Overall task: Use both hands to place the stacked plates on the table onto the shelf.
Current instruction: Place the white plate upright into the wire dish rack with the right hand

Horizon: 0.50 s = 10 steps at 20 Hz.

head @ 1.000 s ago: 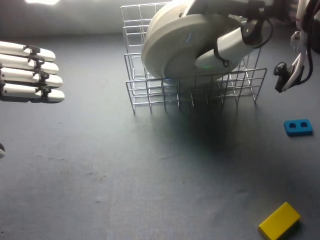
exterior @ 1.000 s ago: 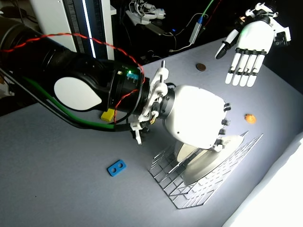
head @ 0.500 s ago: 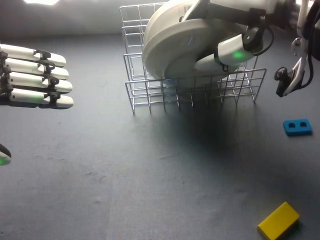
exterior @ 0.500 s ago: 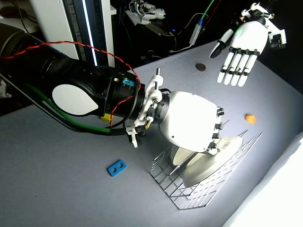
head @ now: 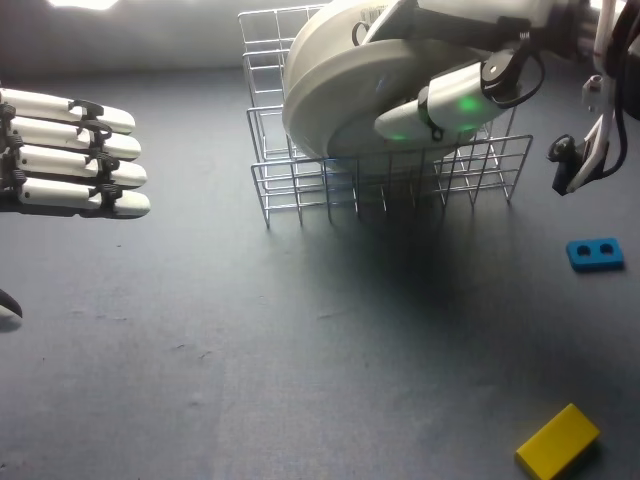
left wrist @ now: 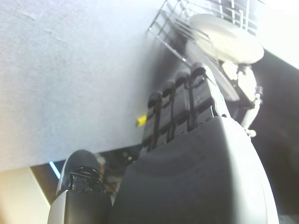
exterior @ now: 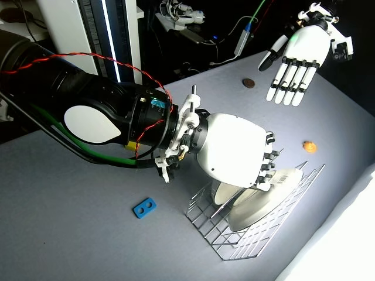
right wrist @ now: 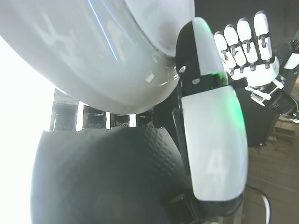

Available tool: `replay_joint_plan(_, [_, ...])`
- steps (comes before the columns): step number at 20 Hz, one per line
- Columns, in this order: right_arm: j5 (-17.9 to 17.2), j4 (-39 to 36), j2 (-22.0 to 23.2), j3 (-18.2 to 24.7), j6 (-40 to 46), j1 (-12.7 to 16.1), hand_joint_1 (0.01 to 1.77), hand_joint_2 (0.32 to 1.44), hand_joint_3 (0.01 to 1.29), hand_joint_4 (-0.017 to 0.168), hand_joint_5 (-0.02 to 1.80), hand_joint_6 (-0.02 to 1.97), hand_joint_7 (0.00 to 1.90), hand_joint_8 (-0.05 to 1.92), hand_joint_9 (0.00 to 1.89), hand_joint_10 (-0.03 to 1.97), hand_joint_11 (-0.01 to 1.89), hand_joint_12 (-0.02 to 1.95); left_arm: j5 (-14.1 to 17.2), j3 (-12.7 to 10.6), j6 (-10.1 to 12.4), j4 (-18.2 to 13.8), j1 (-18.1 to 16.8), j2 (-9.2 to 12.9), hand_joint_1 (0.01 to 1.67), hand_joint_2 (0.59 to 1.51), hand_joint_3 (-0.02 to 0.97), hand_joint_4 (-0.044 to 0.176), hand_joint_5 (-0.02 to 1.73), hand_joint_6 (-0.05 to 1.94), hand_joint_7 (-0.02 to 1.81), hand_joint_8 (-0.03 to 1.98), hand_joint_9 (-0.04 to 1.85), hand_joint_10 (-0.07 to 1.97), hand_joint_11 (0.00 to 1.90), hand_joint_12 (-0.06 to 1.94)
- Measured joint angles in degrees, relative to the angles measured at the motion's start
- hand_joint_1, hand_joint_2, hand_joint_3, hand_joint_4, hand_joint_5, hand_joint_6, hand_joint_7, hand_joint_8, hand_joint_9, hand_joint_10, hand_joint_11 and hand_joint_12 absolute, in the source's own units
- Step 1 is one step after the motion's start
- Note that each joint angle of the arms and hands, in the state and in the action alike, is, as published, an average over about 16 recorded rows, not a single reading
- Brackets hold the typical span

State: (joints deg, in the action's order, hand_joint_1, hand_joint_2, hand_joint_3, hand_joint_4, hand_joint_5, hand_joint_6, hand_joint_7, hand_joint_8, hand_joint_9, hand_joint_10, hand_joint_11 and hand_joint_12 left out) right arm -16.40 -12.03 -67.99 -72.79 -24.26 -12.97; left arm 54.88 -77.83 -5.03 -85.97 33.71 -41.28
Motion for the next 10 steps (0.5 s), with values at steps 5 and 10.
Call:
replay_joint_plan(5, [0.5,0.0,0.2,0.2,0.1,0.5,0.86,1.10,0.01,-0.010,0.76,0.03,0.83,0.01,0.80,0.02,0.51,1.08,0.2,0.1,0.0,0.0,0.0,0.0,0.02,1.184,-0.009,0.001,0.11,0.02,0.09,0.02,0.07,0.00,0.03,0.02])
replay_joint_plan(10, [0.9,-0.2,0.5,0.5,0.1,1.0,0.79,1.09,0.01,-0.010,0.70,0.03,0.77,0.01,0.73,0.02,0.44,1.07,0.4,0.1,0.0,-0.1,-0.1,0.0,0.02,1.184,-0.009,0.001,0.12,0.02,0.10,0.02,0.08,0.00,0.03,0.02])
